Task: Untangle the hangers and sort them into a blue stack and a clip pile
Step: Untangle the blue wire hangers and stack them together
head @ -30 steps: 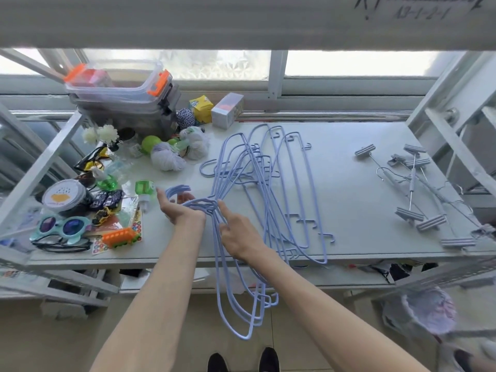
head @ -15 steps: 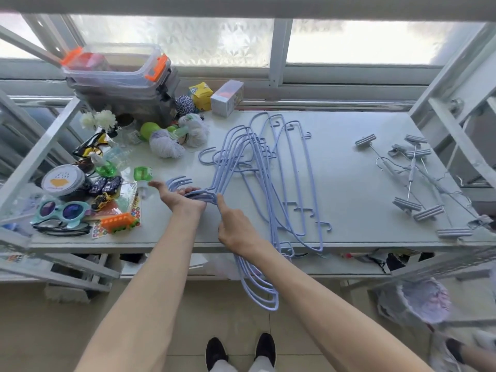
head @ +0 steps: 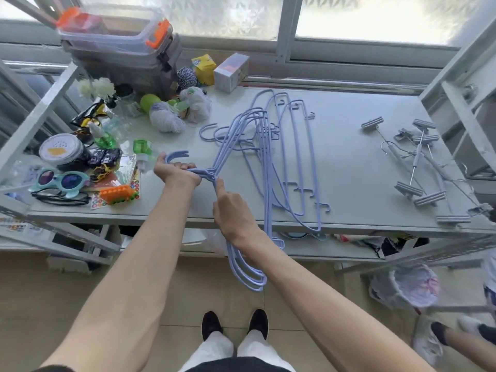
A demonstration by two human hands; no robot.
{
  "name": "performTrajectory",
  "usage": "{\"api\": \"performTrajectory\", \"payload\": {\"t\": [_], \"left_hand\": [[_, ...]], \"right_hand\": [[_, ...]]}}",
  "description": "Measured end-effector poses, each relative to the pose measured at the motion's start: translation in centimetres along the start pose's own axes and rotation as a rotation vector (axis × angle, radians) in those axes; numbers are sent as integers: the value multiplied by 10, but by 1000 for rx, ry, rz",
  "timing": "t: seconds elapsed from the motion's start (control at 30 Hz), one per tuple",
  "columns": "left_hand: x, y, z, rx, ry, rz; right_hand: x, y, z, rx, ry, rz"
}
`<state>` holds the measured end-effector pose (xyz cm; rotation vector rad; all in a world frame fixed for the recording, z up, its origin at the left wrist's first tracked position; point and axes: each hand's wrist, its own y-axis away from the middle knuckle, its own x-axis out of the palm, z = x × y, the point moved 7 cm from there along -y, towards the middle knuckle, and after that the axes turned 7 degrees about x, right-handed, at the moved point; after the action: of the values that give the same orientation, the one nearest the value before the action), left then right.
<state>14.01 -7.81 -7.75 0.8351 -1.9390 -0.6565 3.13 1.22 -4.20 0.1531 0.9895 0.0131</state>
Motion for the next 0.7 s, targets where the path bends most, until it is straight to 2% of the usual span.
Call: {"api": "performTrajectory", "payload": {"t": [0.3,0.47,0.6,0.7], "left_hand": [[-16,6,5,-66,35,-51],[-21,2,4,-80,94,-34],[-19,2,1,-18,186,27],[-20,0,1,12,164,36]], "right_hand": [[1,1,2,-89,202,90],[1,1,5,-115,207,99],[1,0,2,-130,169,87],[3,1,-4,-135,152,97]]}}
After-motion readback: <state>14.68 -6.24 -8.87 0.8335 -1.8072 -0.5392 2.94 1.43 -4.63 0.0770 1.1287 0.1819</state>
